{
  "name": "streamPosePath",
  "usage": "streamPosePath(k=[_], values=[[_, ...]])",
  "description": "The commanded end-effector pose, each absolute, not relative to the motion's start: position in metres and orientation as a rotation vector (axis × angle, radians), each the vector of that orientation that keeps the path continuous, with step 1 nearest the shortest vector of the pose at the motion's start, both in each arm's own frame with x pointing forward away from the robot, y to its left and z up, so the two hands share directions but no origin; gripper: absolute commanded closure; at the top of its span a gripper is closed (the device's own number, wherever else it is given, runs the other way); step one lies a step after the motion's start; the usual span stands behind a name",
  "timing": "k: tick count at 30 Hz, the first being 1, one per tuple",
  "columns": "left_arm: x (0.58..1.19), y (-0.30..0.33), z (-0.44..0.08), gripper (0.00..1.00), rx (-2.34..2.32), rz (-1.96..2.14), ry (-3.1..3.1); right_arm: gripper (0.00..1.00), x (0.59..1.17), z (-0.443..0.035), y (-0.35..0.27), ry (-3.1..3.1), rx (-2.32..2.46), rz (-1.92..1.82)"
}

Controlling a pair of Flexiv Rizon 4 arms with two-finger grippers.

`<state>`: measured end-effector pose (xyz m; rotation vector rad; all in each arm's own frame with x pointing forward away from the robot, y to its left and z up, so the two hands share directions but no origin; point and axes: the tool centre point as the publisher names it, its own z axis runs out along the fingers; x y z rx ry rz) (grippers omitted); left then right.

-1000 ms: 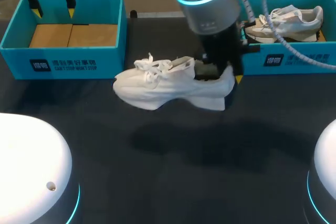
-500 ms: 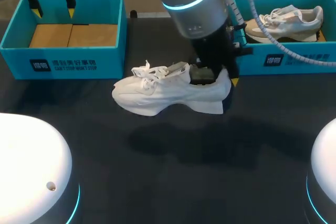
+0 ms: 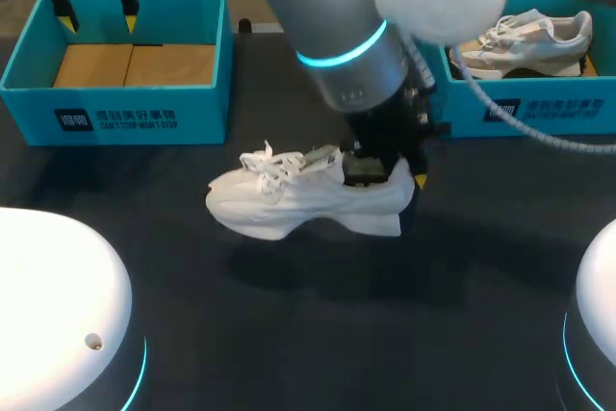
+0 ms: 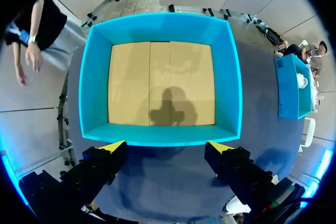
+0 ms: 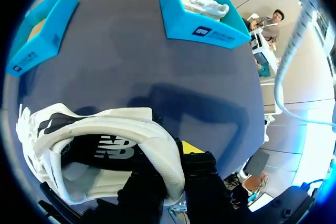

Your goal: Take the shoe out of the shoebox, open the shoe tongue, remove and reinsert the insole, then place the shoe into the shoebox

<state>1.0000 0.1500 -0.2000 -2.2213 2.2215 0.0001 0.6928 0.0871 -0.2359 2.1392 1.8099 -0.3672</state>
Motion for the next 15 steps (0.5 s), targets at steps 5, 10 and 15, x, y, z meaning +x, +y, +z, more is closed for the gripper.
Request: streamPosePath(k=[5,10,15], values=[[1.000,0.150,-0.200,0.00,-2.221,0.000,2.222,1.00,0.693,-0.291,0.098,1.816,2.109,-0.386],[1.000,0.150,-0.200,0.00,-2.221,0.000,2.222,1.00,0.694,-0.309,0.104,1.856,2.067,-0.380],[1.000,0.150,-0.200,0.00,-2.221,0.000,2.222,1.00,0.690,-0.320,0.103,1.869,2.052,-0.363]])
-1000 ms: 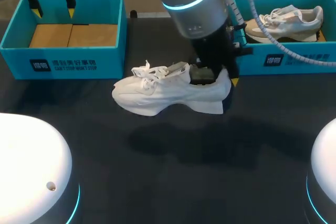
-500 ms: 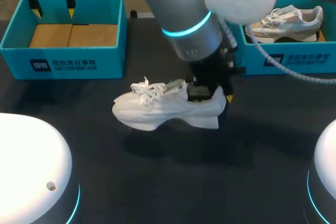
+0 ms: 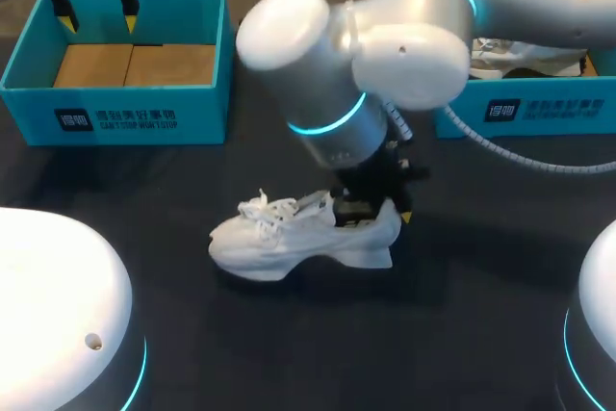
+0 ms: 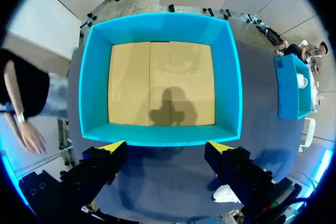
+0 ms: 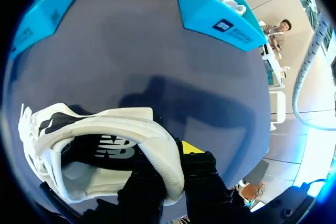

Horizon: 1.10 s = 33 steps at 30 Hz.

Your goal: Take the shoe out of the shoebox, open the shoe tongue, remove and reinsert the insole, then place the shoe into the shoebox

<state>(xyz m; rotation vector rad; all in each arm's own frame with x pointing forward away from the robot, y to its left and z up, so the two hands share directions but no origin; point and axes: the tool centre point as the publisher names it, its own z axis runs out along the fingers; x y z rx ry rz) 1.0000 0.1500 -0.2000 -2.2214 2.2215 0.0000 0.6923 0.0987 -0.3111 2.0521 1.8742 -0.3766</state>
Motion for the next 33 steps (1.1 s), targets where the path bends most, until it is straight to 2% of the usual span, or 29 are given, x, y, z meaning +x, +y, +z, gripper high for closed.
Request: streamPosePath(k=[1,23,24,25,28,30,32,33], values=[[1.000,0.150,-0.200,0.00,-2.221,0.000,2.222,1.00,0.690,-0.323,0.103,1.869,2.050,-0.363],[1.000,0.150,-0.200,0.00,-2.221,0.000,2.222,1.00,0.695,-0.365,0.082,1.797,2.104,-0.281],[1.000,0.150,-0.200,0.00,-2.221,0.000,2.222,0.70,0.695,-0.365,0.082,1.794,2.107,-0.279],[1.000,0.150,-0.200,0.00,-2.221,0.000,2.222,0.56,0.695,-0.364,0.082,1.794,2.109,-0.278],[1.000,0.150,-0.200,0.00,-2.221,0.000,2.222,0.53,0.695,-0.363,0.081,1.795,2.113,-0.277],[1.000,0.150,-0.200,0.00,-2.221,0.000,2.222,0.24,0.694,-0.359,0.082,1.809,2.113,-0.269],[1.000,0.150,-0.200,0.00,-2.221,0.000,2.222,0.06,0.693,-0.355,0.082,1.811,2.101,-0.262],[1.000,0.150,-0.200,0.00,-2.221,0.000,2.222,0.00,0.693,-0.352,0.083,1.818,2.097,-0.250]])
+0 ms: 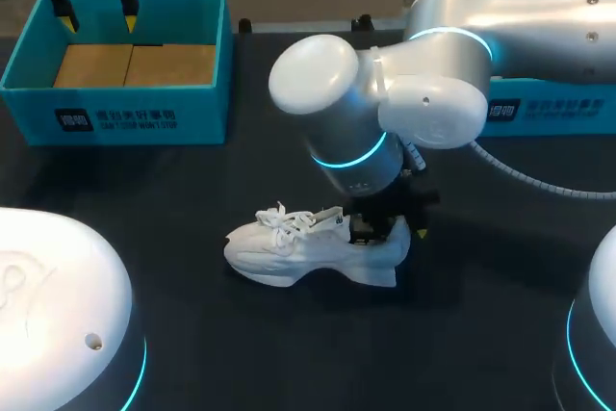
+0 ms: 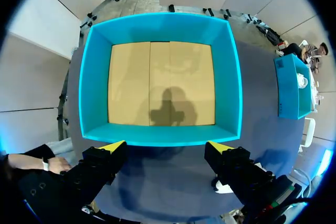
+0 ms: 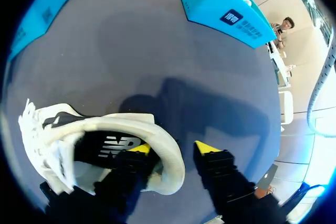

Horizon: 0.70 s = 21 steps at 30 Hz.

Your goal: Take the shoe out of the shoebox, open the shoe tongue, remove and reinsert the insole, then place the shoe into the shoebox

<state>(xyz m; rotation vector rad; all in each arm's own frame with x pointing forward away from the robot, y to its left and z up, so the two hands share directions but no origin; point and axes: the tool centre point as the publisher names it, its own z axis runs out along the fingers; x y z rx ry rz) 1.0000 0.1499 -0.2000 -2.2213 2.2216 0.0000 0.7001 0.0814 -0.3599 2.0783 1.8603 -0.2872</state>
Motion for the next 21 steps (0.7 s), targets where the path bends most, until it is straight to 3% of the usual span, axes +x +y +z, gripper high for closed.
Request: streamPosePath(k=[1,21], values=[[1.000,0.150,-0.200,0.00,-2.221,0.000,2.222,0.00,0.692,-0.350,0.084,1.826,2.095,-0.240],[1.000,0.150,-0.200,0.00,-2.221,0.000,2.222,0.00,0.694,-0.251,0.096,2.395,1.451,0.003]])
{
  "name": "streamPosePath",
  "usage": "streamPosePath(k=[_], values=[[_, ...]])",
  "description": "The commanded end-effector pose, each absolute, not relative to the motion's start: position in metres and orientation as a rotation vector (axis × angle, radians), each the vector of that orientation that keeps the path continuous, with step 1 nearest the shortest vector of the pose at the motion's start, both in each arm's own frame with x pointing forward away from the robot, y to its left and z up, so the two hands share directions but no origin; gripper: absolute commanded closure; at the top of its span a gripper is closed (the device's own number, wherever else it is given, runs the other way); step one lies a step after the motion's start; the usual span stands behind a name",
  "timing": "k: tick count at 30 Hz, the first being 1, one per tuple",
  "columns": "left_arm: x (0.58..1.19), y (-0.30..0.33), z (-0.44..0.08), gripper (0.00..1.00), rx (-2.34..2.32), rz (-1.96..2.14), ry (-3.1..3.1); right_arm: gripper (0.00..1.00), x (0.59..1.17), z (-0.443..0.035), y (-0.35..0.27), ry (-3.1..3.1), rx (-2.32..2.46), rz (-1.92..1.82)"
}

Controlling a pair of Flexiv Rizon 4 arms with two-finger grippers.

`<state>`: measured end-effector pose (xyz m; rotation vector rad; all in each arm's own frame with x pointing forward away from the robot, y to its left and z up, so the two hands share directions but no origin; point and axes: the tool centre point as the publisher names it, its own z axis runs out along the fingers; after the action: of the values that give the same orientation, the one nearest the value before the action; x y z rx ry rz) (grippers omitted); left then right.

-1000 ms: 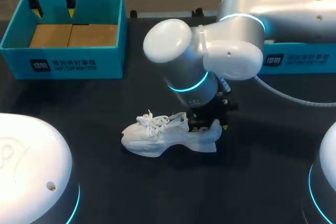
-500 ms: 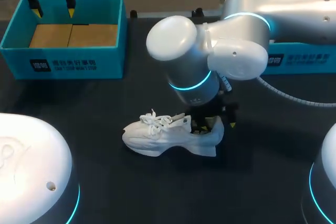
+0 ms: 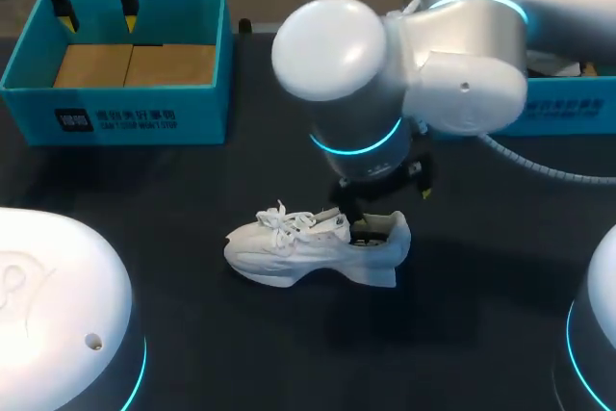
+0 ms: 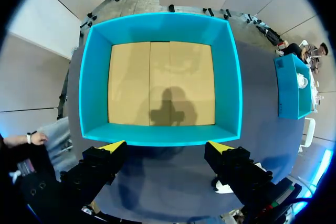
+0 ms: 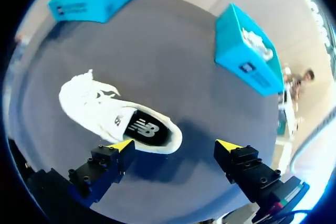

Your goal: Take the shoe out of the shoebox, open the shoe tongue, remove and reinsert the insole, then place the shoe into the shoebox

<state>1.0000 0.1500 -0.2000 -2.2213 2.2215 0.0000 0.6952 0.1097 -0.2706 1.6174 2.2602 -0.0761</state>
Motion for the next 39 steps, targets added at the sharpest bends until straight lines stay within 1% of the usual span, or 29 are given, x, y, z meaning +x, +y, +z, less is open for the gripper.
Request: streamPosePath(k=[1,21,24,29,39], values=[[1.000,0.150,-0.200,0.00,-2.221,0.000,2.222,0.00,0.697,-0.249,0.096,2.389,1.439,-0.032],[1.000,0.150,-0.200,0.00,-2.221,0.000,2.222,0.00,0.697,-0.249,0.096,2.389,1.439,-0.032],[1.000,0.150,-0.200,0.00,-2.221,0.000,2.222,0.00,0.692,-0.251,0.103,2.574,1.146,0.083],[1.000,0.150,-0.200,0.00,-2.221,0.000,2.222,0.00,0.691,-0.253,0.102,2.777,0.744,0.149],[1.000,0.150,-0.200,0.00,-2.221,0.000,2.222,0.00,0.700,-0.251,0.109,2.923,0.172,0.244]])
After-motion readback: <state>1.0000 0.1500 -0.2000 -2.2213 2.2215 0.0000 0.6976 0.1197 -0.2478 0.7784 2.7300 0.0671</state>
